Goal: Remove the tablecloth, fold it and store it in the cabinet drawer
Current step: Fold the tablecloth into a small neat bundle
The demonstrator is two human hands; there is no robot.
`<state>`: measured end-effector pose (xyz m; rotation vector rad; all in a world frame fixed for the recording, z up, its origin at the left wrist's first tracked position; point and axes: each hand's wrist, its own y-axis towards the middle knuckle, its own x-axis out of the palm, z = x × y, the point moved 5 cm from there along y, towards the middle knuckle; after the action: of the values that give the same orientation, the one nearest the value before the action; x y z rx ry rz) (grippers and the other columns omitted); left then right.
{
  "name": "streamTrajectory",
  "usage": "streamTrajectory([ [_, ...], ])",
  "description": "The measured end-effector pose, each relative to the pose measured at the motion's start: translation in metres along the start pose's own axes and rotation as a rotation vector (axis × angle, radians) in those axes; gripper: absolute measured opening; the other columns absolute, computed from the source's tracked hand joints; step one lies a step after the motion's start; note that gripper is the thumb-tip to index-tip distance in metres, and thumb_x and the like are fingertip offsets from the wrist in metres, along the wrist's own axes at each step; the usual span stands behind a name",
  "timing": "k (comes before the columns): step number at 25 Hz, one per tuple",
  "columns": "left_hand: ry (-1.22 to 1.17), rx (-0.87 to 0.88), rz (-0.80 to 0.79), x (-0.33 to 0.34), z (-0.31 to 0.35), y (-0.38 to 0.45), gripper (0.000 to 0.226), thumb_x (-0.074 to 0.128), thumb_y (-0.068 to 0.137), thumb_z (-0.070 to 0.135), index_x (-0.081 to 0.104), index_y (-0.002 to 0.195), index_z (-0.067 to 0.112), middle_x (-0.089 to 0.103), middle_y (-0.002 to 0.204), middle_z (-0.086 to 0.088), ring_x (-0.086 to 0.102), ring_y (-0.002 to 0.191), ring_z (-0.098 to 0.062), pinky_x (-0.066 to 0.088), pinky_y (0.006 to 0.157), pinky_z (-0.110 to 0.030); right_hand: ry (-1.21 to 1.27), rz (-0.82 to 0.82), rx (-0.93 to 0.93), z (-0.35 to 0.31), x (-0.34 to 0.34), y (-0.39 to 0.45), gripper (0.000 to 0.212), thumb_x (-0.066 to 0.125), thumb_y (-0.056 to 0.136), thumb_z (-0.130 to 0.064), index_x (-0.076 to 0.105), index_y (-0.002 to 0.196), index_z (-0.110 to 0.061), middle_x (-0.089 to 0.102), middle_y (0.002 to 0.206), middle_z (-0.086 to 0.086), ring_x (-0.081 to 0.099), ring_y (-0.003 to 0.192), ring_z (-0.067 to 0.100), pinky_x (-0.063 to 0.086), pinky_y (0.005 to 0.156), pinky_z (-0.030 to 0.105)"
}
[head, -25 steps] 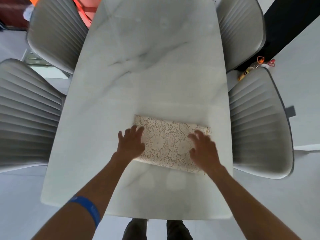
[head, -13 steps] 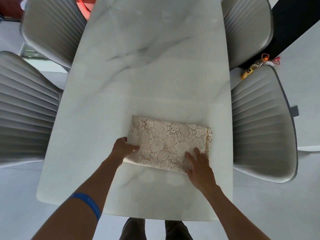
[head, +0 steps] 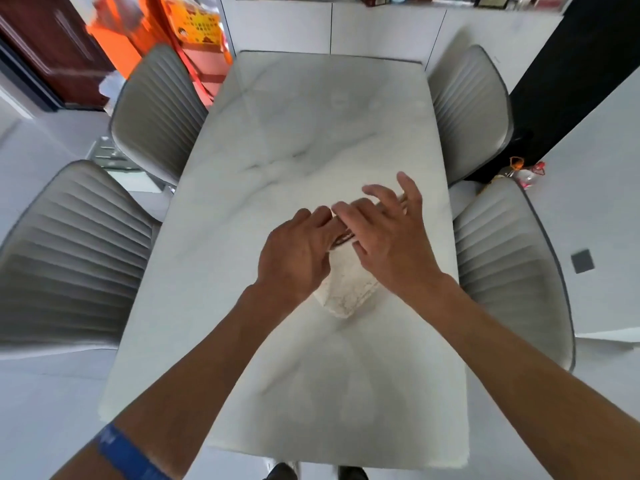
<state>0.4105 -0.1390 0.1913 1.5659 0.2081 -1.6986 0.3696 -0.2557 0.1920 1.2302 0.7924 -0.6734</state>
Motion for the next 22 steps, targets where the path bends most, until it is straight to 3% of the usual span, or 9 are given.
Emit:
streamTrajectory([
  [3, 0.153, 0.045, 0.172, -0.024, 0.008, 0.002, 0.035, 0.056, 0.051, -0.013, 0.061, 0.078, 0.008, 0.058, 0.074, -0.008, 0.047, 0.059, -0.028, 0.029, 0.049, -0.03, -0.122, 0.134, 0.166, 0.008, -0.03, -0.005, 0.021, 0.065, 0.073, 0.002, 0.068, 0.082, -0.017, 0.064, 0.079, 0.0, 0.059, 0.074, 0.028, 0.034, 0.079, 0.041],
  [7, 0.16, 0.088, 0.113, 0.022, 0.016, -0.056, 0.029, 0.056, 0.059, -0.008, 0.058, 0.08, 0.012, 0.058, 0.077, -0.006, 0.051, 0.064, -0.028, 0.039, 0.055, -0.035, -0.065, -0.032, 0.275, -0.022, -0.008, -0.071, 0.025, 0.06, 0.07, 0.001, 0.064, 0.086, -0.017, 0.061, 0.083, 0.003, 0.054, 0.073, 0.029, 0.034, 0.074, 0.042],
  [9, 0.139, 0.106, -0.081, 0.069, 0.02, -0.107, 0.027, 0.065, 0.062, -0.003, 0.062, 0.082, 0.014, 0.061, 0.08, -0.005, 0.056, 0.068, -0.027, 0.043, 0.059, -0.035, -0.044, -0.215, 0.306, -0.047, 0.021, -0.128, 0.021, 0.059, 0.071, -0.002, 0.064, 0.086, -0.017, 0.059, 0.082, 0.004, 0.055, 0.071, 0.029, 0.038, 0.072, 0.043],
  [11, 0.113, 0.077, -0.416, 0.115, 0.024, -0.166, 0.036, 0.076, 0.06, 0.003, 0.065, 0.092, 0.017, 0.063, 0.092, -0.005, 0.06, 0.079, -0.025, 0.048, 0.067, -0.034, 0.016, -0.492, 0.327, -0.081, 0.049, -0.199, 0.023, 0.07, 0.064, -0.003, 0.066, 0.082, -0.017, 0.058, 0.077, 0.004, 0.055, 0.064, 0.028, 0.044, 0.065, 0.042],
  [14, 0.02, -0.03, -1.033, 0.165, 0.025, -0.256, 0.041, 0.058, 0.086, 0.017, 0.05, 0.126, 0.018, 0.046, 0.136, -0.009, 0.046, 0.121, -0.029, 0.041, 0.099, -0.038, 0.193, -0.913, 0.329, -0.13, 0.07, -0.283, 0.047, 0.09, 0.033, -0.015, 0.068, 0.074, -0.023, 0.061, 0.073, -0.001, 0.059, 0.057, 0.021, 0.048, 0.048, 0.035],
  [15, -0.018, -0.087, -1.08, 0.169, 0.022, -0.271, 0.036, 0.05, 0.09, 0.022, 0.048, 0.126, 0.019, 0.043, 0.138, -0.008, 0.044, 0.124, -0.029, 0.039, 0.1, -0.038, 0.238, -0.954, 0.367, -0.133, 0.074, -0.295, 0.048, 0.09, 0.033, -0.021, 0.068, 0.076, -0.025, 0.063, 0.076, -0.003, 0.06, 0.059, 0.02, 0.048, 0.048, 0.033],
  [18, -0.032, -0.28, -0.831, 0.171, -0.003, -0.259, 0.038, 0.047, 0.09, 0.02, 0.049, 0.129, 0.019, 0.045, 0.138, -0.007, 0.047, 0.124, -0.029, 0.043, 0.095, -0.038, 0.333, -0.893, 0.586, -0.109, 0.089, -0.287, 0.038, 0.073, 0.072, -0.025, 0.064, 0.109, -0.021, 0.064, 0.103, 0.0, 0.062, 0.083, 0.025, 0.05, 0.068, 0.038],
  [20, 0.012, -0.345, -0.786, 0.175, -0.02, -0.244, 0.059, 0.05, 0.091, 0.018, 0.032, 0.147, 0.022, 0.022, 0.159, -0.008, 0.029, 0.141, -0.031, 0.036, 0.106, -0.041, 0.376, -0.858, 0.702, -0.091, 0.1, -0.266, 0.044, 0.058, 0.086, -0.026, 0.052, 0.129, -0.019, 0.058, 0.121, 0.004, 0.059, 0.1, 0.027, 0.047, 0.081, 0.039],
  [22, 0.093, -0.304, -0.916, 0.188, -0.028, -0.244, 0.077, 0.05, 0.094, 0.018, 0.005, 0.155, 0.027, -0.011, 0.164, -0.004, 0.002, 0.151, -0.029, 0.019, 0.117, -0.046, 0.344, -0.908, 0.638, -0.088, 0.111, -0.254, 0.057, 0.056, 0.088, -0.026, 0.04, 0.142, -0.022, 0.045, 0.144, 0.008, 0.051, 0.12, 0.031, 0.044, 0.092, 0.041],
])
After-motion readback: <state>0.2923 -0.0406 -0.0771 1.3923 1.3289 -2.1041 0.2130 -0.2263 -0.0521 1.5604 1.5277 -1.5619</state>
